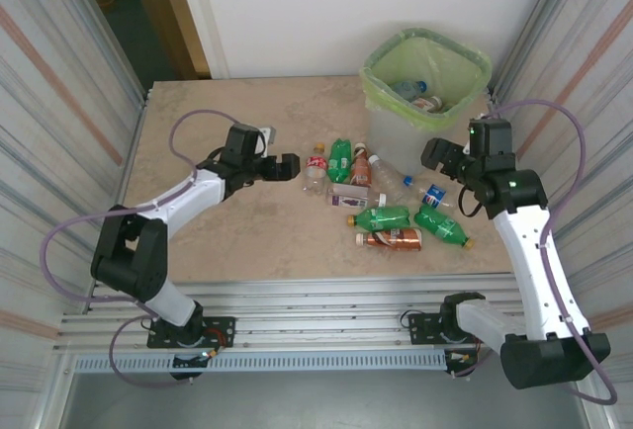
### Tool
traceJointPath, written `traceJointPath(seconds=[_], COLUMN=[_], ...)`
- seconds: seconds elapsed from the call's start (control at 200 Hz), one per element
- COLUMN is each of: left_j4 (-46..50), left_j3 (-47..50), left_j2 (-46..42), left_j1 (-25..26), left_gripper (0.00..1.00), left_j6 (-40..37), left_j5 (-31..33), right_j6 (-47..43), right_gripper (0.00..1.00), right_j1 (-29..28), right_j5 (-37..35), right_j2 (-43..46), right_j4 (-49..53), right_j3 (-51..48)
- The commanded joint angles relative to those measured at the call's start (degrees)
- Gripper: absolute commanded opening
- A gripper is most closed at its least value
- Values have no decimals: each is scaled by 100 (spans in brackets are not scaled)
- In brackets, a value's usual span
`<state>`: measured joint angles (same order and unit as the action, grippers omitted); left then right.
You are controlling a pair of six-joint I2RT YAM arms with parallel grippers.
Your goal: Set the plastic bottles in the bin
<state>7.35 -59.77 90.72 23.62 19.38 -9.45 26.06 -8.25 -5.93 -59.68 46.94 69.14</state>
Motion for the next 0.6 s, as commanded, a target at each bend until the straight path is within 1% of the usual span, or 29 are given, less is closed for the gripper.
traceJointPath(seconds=[0.0,0.12,0.19,0.215,0.346,0.521,0.596], left_j4=[91,-6,14,12,69,326,448], left_j3=[-140,-294,-460,-530,-964,-1676,-2019], left_j2=[189,526,757,842,1327,1941,2169], left_j1=[-24,30,143,189,436,590,617], left_gripper=[99,99,99,99,99,96,94], left_j6=[-7,84,51,48,87,278,326], left_j5=[-92,-323,-327,-338,-345,-137,-46], right_j6=[170,259,315,326,387,428,403], right_gripper=[98,98,98,98,98,98,98], right_j1=[-188,-245,-296,-323,-436,-482,-493], right_j5=[-356,-491,-579,-614,-839,-935,-962], right_j2=[114,264,269,450,655,809,784], right_j4=[-28,-4,73,95,138,-35,-70], right_j3=[-143,-295,-345,-364,-474,-711,-729])
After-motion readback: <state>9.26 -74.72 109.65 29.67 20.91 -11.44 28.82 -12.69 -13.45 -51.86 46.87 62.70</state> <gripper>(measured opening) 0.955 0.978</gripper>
